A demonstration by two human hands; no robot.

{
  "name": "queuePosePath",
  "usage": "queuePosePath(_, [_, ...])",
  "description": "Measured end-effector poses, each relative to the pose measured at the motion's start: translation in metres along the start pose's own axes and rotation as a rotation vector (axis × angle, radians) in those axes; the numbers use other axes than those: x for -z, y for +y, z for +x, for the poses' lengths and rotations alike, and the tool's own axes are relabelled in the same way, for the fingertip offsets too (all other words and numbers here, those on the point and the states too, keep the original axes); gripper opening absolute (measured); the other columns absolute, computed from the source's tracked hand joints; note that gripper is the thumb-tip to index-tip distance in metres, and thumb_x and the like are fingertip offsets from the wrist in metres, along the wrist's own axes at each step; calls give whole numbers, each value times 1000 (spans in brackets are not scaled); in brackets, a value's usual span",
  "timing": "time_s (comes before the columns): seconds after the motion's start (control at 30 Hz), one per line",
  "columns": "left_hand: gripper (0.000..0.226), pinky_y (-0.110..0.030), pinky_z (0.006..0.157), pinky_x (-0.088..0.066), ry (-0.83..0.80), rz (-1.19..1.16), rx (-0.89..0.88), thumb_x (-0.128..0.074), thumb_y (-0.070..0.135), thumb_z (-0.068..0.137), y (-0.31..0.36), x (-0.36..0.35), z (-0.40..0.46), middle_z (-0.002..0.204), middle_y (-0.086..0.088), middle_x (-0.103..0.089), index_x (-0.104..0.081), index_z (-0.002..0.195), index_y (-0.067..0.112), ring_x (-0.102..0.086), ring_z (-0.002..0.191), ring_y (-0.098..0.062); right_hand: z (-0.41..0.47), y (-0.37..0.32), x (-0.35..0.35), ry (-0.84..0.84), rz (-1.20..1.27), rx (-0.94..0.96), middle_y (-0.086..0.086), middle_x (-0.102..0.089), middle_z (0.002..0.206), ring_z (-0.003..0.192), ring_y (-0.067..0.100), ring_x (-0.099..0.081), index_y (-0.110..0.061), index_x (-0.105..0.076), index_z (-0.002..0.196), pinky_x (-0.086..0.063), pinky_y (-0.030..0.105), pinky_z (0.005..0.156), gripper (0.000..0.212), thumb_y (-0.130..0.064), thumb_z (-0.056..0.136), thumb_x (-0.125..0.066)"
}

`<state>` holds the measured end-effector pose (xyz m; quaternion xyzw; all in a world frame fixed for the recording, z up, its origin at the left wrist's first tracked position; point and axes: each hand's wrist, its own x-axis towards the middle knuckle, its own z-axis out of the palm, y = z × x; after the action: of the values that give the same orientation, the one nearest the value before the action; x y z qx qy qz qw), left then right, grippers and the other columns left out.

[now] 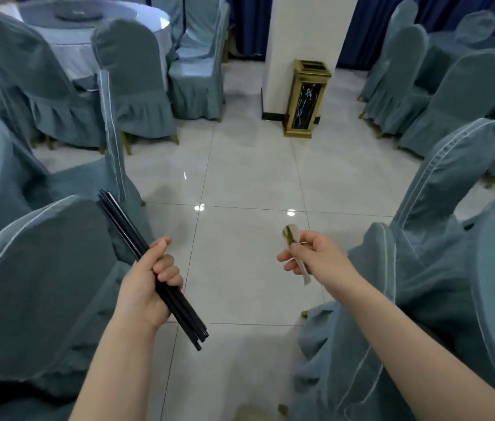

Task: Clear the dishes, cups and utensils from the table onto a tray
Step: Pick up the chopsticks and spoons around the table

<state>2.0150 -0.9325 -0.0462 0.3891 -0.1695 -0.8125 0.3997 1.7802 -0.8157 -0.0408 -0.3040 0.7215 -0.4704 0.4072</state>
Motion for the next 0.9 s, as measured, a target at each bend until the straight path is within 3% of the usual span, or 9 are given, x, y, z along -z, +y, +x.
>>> queuePosePath(0.2, [16, -12, 34, -29, 47, -12, -6, -46, 16, 97, 16, -7, 48, 43, 12, -33, -57, 85, 19, -31, 33, 0, 53, -4, 7, 25, 1, -68, 3, -75, 85, 72, 15, -69, -12, -62, 100, -56, 27, 70, 12, -10, 95, -52])
queuePosePath(0.37, [19, -12, 34, -30, 50, -26, 31, -46, 22, 98, 25, -48, 130, 43, 12, -32, -54, 81, 19, -31, 33, -1, 128, -14, 47, 228, 46, -56, 5, -73, 85, 72, 15, -67, -12, -67, 88, -56, 30, 72, 9, -7, 90, -59])
queuePosePath(0.47, [23, -12, 34, -29, 10, 6, 61, -45, 26, 98, 20, -98, 190, 43, 12, -30, -51, 78, 19, -30, 32, -1, 181, -24, 94, 323, 116, -43, 7, -68, 79, 68, 16, -64, -13, -67, 82, -55, 28, 68, 10, -7, 88, -61])
queuePosePath(0.67, [20, -12, 33, -26, -167, 116, 121, -44, 23, 98, -3, -224, 289, 43, 12, -27, -52, 80, 19, -28, 32, -1, 253, -29, 188, 445, 337, -92, 2, -72, 76, 68, 14, -65, -12, -68, 92, -53, 23, 60, 10, -9, 92, -58])
queuePosePath(0.83, [19, -13, 33, -27, -278, 221, 235, -45, 23, 98, -47, -318, 348, 43, 12, -27, -53, 81, 19, -27, 32, -2, 272, -13, 251, 575, 454, -134, 5, -74, 80, 70, 18, -70, -10, -66, 97, -54, 32, 72, 14, -5, 93, -54])
queuePosePath(0.9, [18, -13, 33, -27, -332, 256, 290, -46, 22, 97, -73, -358, 372, 44, 11, -27, -53, 81, 19, -27, 33, -2, 274, -4, 277, 635, 498, -150, 6, -75, 82, 71, 19, -71, -9, -65, 100, -55, 29, 64, 14, -5, 94, -53])
